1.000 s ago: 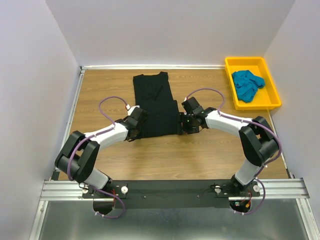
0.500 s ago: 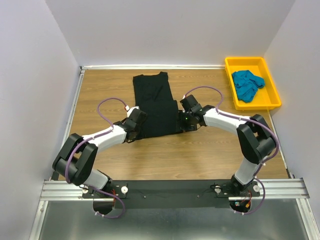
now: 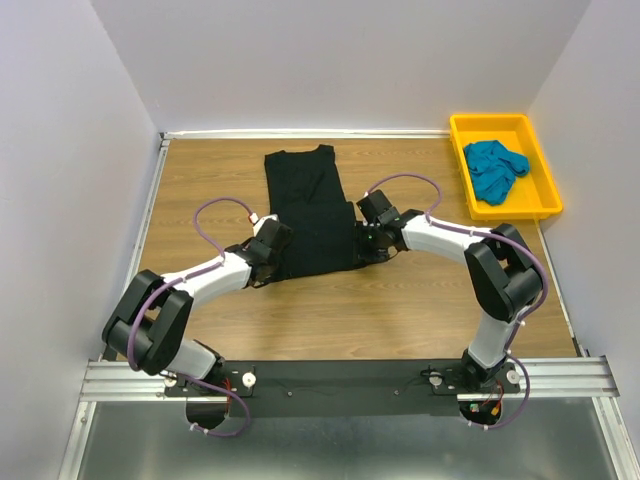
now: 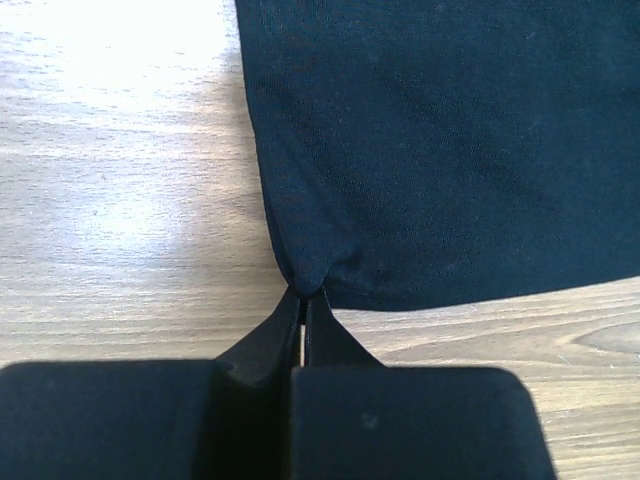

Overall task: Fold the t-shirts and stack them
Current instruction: Fold the tshirt

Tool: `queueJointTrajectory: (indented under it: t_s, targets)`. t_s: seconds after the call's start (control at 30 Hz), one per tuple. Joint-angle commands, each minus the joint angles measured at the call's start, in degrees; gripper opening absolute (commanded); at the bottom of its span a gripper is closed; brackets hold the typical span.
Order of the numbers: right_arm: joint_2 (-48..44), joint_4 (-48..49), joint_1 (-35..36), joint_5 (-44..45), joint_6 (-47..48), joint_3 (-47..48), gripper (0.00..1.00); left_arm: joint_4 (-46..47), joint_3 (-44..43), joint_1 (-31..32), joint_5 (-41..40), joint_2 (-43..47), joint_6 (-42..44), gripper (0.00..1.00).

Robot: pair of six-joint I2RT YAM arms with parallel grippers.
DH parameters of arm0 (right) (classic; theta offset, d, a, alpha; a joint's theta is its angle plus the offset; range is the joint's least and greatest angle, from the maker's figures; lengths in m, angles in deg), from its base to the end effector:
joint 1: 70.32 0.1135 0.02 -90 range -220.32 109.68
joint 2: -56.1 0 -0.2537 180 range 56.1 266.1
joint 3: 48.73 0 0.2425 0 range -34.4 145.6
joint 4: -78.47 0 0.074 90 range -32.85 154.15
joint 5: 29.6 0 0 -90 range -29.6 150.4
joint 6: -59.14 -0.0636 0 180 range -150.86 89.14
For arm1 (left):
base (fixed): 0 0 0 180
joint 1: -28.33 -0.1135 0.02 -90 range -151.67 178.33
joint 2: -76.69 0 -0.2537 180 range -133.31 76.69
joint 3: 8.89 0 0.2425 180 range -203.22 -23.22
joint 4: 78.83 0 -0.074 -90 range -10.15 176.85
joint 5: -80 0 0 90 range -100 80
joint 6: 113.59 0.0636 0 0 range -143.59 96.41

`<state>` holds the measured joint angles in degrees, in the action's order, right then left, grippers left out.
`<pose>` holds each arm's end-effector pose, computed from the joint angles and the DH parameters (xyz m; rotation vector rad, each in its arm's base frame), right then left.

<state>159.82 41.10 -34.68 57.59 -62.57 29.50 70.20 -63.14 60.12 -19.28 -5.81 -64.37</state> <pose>0.2922 0.2134 0.1332 -0.1103 2.7409 0.4231 0.2353 -0.1338 0.1327 -0.2621 2.5913 -0.2538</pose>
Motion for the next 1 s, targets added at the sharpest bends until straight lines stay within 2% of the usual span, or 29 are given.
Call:
queueJointTrajectory:
  t_s: [0.0, 0.43, 0.53, 0.6, 0.67, 0.7, 0.8, 0.97]
  targets:
    - [1.13, -2.87, 1.01, 0.08, -1.61, -1.5, 0.51, -4.01, 1.69, 0.29, 1.37, 0.94, 0.26, 0.0]
    - [7.81, -10.52, 4.18, 7.55, -3.28, 1.84, 0.5, -3.31, 3.01, 0.29, 2.33, 1.9, 1.22, 0.0]
    - [9.04, -10.53, 4.09, 9.48, -3.01, 2.46, 0.39, -3.31, 2.92, 0.29, 2.51, 1.9, 1.66, 0.0]
    - [9.13, -10.7, 4.09, 10.63, -2.49, 2.9, 0.17, -3.31, 3.18, 0.29, 2.69, 2.34, 1.75, 0.0]
    - [8.25, -11.31, 4.09, 10.72, -1.79, 2.9, 0.03, -3.66, 3.45, 0.29, 3.3, 3.22, 2.54, 0.0]
    - [7.73, -11.84, 4.18, 10.11, -1.26, 2.55, 0.0, -4.27, 3.45, 0.29, 5.13, 3.57, 3.06, 0.0]
    - [4.48, -17.0, 4.53, 7.83, 0.06, 0.71, 0.01, -8.29, 2.92, 3.0, 10.75, 6.02, 4.74, 0.0]
    - [-3.42, -29.14, 6.11, 3.08, 2.78, -3.34, 0.01, -16.48, 1.86, 13.72, 17.87, 12.44, -0.35, 0.0]
